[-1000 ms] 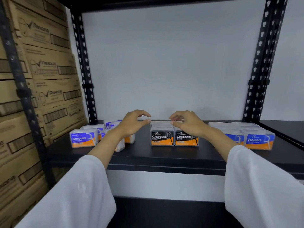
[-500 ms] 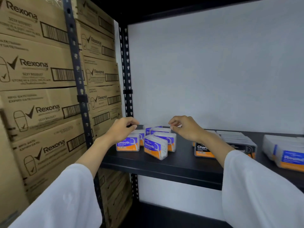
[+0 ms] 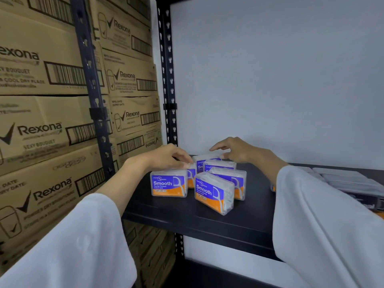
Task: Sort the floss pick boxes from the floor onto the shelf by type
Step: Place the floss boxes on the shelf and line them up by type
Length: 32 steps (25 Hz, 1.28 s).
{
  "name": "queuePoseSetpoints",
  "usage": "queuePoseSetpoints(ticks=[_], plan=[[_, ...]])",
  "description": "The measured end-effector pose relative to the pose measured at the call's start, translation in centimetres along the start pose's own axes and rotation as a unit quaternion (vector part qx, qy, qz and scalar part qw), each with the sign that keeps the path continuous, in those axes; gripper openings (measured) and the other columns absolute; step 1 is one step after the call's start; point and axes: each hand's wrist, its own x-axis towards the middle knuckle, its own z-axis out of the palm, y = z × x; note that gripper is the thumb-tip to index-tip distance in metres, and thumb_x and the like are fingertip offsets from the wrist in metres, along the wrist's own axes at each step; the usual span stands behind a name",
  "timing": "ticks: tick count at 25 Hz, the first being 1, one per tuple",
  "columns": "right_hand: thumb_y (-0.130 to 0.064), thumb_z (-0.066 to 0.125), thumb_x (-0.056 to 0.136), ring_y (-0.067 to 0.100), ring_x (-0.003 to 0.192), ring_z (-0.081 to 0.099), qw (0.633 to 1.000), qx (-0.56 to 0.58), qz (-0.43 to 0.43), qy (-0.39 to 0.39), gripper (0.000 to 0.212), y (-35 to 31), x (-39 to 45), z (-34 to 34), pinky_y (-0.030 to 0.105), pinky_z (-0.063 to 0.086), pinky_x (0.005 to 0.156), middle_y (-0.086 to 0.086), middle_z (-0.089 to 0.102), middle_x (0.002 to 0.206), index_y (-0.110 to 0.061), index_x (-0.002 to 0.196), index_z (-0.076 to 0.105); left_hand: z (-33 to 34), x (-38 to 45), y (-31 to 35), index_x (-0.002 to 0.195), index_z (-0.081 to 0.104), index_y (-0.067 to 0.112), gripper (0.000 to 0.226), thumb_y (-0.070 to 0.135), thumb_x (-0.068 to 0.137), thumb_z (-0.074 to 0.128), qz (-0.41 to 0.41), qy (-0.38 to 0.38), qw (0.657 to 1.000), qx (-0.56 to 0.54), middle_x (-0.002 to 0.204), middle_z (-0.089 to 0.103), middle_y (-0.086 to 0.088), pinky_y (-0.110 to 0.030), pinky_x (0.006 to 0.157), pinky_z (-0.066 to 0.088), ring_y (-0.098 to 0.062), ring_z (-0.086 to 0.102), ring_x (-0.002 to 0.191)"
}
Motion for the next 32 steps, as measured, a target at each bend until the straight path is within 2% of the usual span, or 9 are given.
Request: queuePoseSetpoints(ticks=[3,7,9,13,17,20,25,29,32], plan=[[-0.007,0.059,0.090,0.021,0.126,0.047,1.000,0.013,-0.010,-0.027,0.034,0.4,0.6,0.4,0.033,0.041,0.105,0.005,0.053,0.136,-0.015,0.123,0.061,0.1,0.3,-0.1,0.108,0.067,0.028,0.020,0.019,0.090,0.063,0.019,0.003,1.000,-0.014,0.114,0.068,0.007,-0.025,0.094,0.047,-0.003,0.060,0.107],[-0.010,0.064,0.087,0.021,0.107,0.056,1.000,-0.001,0.001,-0.011,0.023,0.5,0.3,-0.1,0.026,0.044,0.085,0.009,0.060,0.119,-0.014,0.110,0.064,0.3,1.1,-0.6,0.107,0.068,0.028,0.021,0.017,0.090,0.063,0.014,0.028,0.999,-0.015,0.113,0.068,0.005,-0.032,0.095,0.050,-0.007,0.062,0.106],[-0.012,0.065,0.087,0.019,0.098,0.055,0.999,-0.035,0.023,-0.020,0.023,0.7,-0.4,-1.0,0.026,0.042,0.082,0.009,0.061,0.114,-0.014,0.110,0.064,0.4,1.5,-0.7,0.107,0.067,0.027,0.021,0.016,0.091,0.062,-0.001,0.039,0.999,-0.013,0.114,0.068,0.003,-0.035,0.096,0.049,-0.009,0.061,0.107],[-0.015,0.069,0.084,0.019,0.094,0.054,0.996,-0.050,0.070,-0.035,0.026,1.7,-2.9,-2.6,0.025,0.040,0.081,0.004,0.060,0.102,-0.015,0.109,0.064,0.9,2.7,-0.4,0.109,0.064,0.027,0.020,0.016,0.093,0.059,-0.022,0.036,0.999,-0.020,0.122,0.064,0.001,-0.029,0.092,0.046,-0.010,0.056,0.111],[-0.020,0.073,0.081,0.021,0.097,0.057,0.996,-0.014,0.085,-0.030,0.024,2.5,-5.0,-3.2,0.027,0.043,0.086,0.001,0.060,0.101,-0.022,0.102,0.064,1.3,4.4,0.0,0.104,0.064,0.031,0.019,0.017,0.092,0.060,-0.017,0.028,0.999,-0.035,0.124,0.064,0.000,-0.040,0.102,0.046,-0.016,0.055,0.119],[-0.019,0.074,0.080,0.020,0.098,0.058,0.996,0.006,0.087,-0.018,0.025,2.5,-5.9,-3.2,0.027,0.042,0.086,0.003,0.061,0.102,-0.020,0.104,0.066,1.5,5.2,0.3,0.101,0.065,0.037,0.020,0.019,0.091,0.062,-0.001,0.006,0.999,-0.045,0.124,0.063,0.003,-0.044,0.106,0.042,-0.015,0.054,0.122],[-0.015,0.073,0.081,0.015,0.090,0.056,0.997,0.015,0.071,-0.003,0.027,2.2,-6.2,-2.8,0.022,0.041,0.076,0.005,0.062,0.100,-0.017,0.107,0.068,1.9,5.6,1.0,0.108,0.063,0.031,0.021,0.016,0.094,0.058,0.016,-0.022,0.998,-0.050,0.129,0.060,0.003,-0.043,0.110,0.038,-0.016,0.048,0.128],[-0.012,0.067,0.085,0.015,0.096,0.057,0.997,0.028,0.073,-0.005,0.030,2.2,-6.4,-2.8,0.022,0.041,0.087,0.009,0.063,0.111,-0.017,0.114,0.067,2.1,5.8,1.1,0.109,0.063,0.029,0.022,0.014,0.094,0.056,0.019,-0.019,0.998,-0.048,0.129,0.059,0.003,-0.044,0.111,0.036,-0.017,0.047,0.128],[-0.010,0.065,0.086,0.013,0.099,0.055,0.997,0.029,0.069,-0.013,0.031,2.0,-6.7,-2.8,0.021,0.039,0.089,0.010,0.062,0.115,-0.017,0.117,0.066,2.3,6.1,1.1,0.106,0.064,0.032,0.021,0.016,0.094,0.057,0.017,-0.013,0.999,-0.044,0.129,0.059,0.004,-0.045,0.112,0.034,-0.018,0.045,0.130]])
